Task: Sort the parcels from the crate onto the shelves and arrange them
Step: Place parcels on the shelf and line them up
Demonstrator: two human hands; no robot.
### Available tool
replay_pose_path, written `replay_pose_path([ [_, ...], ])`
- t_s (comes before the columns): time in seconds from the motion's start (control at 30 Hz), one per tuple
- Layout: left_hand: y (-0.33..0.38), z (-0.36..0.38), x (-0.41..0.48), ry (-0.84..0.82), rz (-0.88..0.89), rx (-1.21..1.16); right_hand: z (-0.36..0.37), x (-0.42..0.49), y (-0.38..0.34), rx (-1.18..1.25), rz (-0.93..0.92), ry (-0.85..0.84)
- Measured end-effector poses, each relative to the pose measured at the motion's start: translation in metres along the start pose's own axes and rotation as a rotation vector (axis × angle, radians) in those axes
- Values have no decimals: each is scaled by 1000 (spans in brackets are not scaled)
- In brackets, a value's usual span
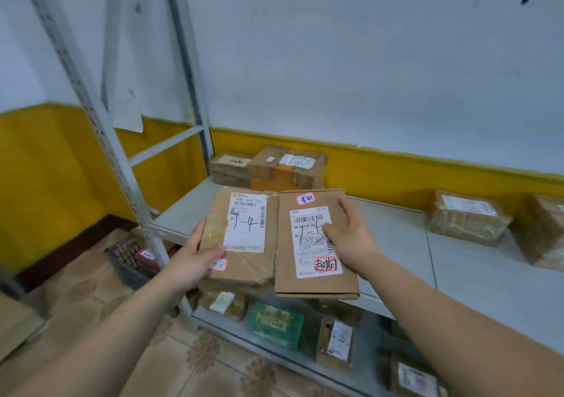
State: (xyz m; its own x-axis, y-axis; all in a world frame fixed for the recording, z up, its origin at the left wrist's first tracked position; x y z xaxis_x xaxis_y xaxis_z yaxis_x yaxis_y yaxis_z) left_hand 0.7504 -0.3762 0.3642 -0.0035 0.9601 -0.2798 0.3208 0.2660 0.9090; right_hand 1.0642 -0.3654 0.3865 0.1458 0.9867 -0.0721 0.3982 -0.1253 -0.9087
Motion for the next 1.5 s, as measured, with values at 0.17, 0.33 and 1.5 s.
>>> replay_pose_path([
  [0.17, -7, -35, 40, -3, -36, 15, 44, 34, -11, -9, 19, -22],
  [0.33, -11, -49, 100, -23, -93, 50, 67, 84, -6, -22, 39, -22],
  [1.5, -31, -63, 309, -353, 147, 1191, 216, 203, 58, -675, 586, 2],
])
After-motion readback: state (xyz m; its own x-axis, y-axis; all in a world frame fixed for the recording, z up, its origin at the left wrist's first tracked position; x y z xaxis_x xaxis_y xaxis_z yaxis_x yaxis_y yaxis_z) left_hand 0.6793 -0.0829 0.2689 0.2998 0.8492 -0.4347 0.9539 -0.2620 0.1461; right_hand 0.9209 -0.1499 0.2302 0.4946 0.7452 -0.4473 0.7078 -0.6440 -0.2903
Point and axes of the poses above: each hand's wrist, its own x-axis towards the middle knuckle, its own z-axis out of the palm, y = z × x, the point moved 3 cm from there along x, towards the middle knuckle, and after that the axes turned 5 degrees about -y, right-handed, at the moved point
